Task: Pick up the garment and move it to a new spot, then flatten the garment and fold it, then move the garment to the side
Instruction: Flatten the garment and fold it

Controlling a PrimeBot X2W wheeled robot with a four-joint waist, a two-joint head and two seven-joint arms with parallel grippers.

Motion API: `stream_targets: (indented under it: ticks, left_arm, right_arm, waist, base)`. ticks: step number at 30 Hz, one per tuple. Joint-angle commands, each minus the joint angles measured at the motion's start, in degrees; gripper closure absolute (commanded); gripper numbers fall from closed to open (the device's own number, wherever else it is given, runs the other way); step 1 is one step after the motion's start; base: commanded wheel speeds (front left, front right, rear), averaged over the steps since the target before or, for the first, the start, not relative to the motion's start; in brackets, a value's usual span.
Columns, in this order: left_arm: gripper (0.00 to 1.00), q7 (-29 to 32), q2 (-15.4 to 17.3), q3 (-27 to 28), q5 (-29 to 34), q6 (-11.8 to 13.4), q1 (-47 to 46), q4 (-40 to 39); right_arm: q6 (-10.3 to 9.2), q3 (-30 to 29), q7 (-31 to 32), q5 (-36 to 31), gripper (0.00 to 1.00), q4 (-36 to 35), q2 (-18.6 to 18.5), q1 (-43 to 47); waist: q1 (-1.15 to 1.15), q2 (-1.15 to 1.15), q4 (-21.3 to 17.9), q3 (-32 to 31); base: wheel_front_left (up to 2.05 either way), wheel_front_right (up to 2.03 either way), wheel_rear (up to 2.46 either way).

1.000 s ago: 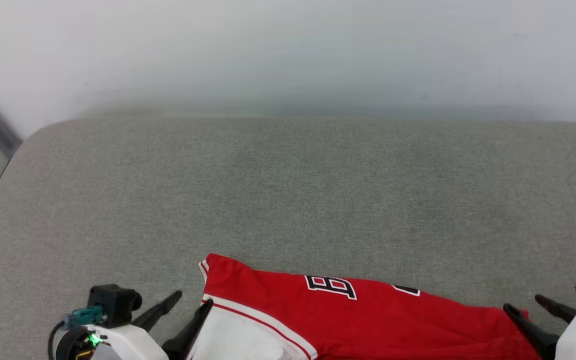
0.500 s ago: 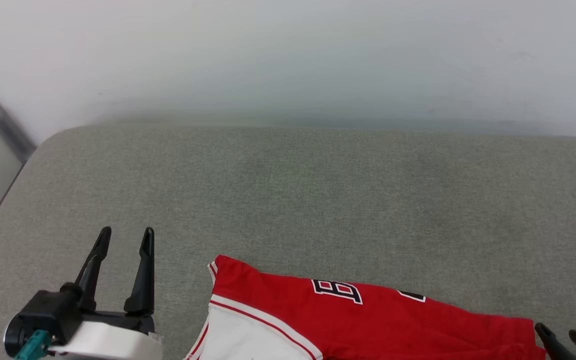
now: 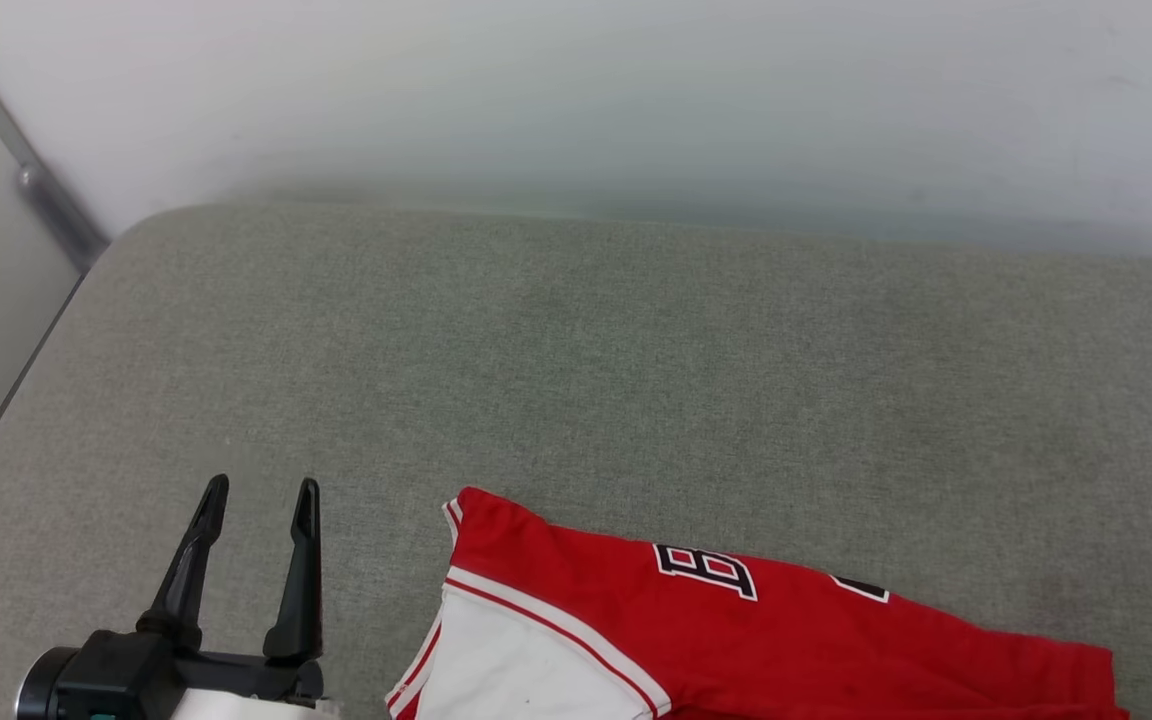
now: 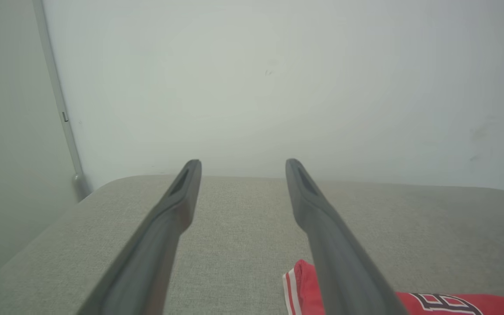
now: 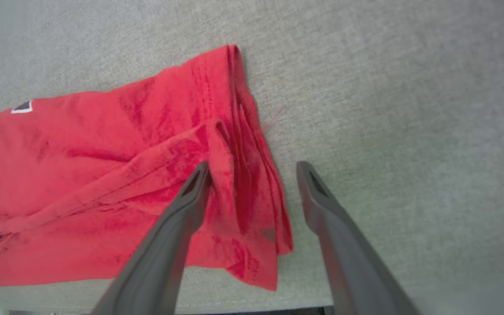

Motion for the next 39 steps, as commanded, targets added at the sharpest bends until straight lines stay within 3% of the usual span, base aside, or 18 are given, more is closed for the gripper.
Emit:
stream_targets:
  ticks: [1,7,22,23,24,25,32,39]
  left_arm:
    - [0.00,-0.11,-0.50,0.58,0.56,-0.73,-0.75,0.37]
    - [0.00,-0.11,-2.13,1.62,1.94,-2.51,-1.96,1.16]
    - [0.00,-0.12,-1.80,1.14,2.08,-2.98,-2.84,1.11]
    - [0.00,-0.12,-1.70,1.15,2.00,-2.98,-2.75,1.14]
    - [0.00,-0.12,-1.60,1.12,1.93,-2.98,-2.68,1.16]
    - [0.00,-0.12,-1.54,1.07,1.94,-2.97,-2.63,1.20]
    - [0.00,-0.12,-1.29,1.07,1.83,-2.98,-2.11,1.55]
    - [0.00,-0.12,-1.30,0.43,1.50,-2.99,-1.65,2.21]
  right_arm:
    - [-0.02,-0.19,0.07,-0.51,0.00,0.83,0.33,-1.45]
    - [-0.02,0.48,0.66,-0.65,0.00,5.97,0.83,-2.80]
    - [0.34,12.97,0.55,1.95,0.00,13.40,2.83,-3.23]
    - [0.34,13.12,-0.21,2.18,0.40,13.69,2.85,-3.40]
    - [0.34,12.77,-0.91,2.04,0.95,13.94,2.81,-3.72]
    - [0.34,12.54,-1.78,1.70,1.00,14.06,2.42,-4.04]
    - [-0.07,8.97,-6.55,-0.30,1.00,13.09,-2.37,-5.24]
    - [-0.06,0.67,-8.36,-1.91,1.00,13.30,-6.68,-7.09]
  waist:
    - [0.00,0.00,0.58,0.84]
    - [0.00,0.00,1.39,1.95]
    - [0.00,0.00,2.19,1.78]
    - [0.00,0.00,2.17,1.67]
    - [0.00,0.00,2.16,1.58]
    - [0.00,0.00,2.13,1.47]
    - [0.00,0.00,1.70,0.68]
    - [0.00,0.00,0.96,-0.14]
  base:
    - [0.00,0.00,0.00]
    - [0.00,0.00,0.00]
    - [0.00,0.00,0.00]
    - [0.00,0.00,0.00]
    - [0.00,0.00,0.00]
    - [0.00,0.00,0.00]
    - [0.00,0.00,0.00]
    - [0.00,0.00,0.00]
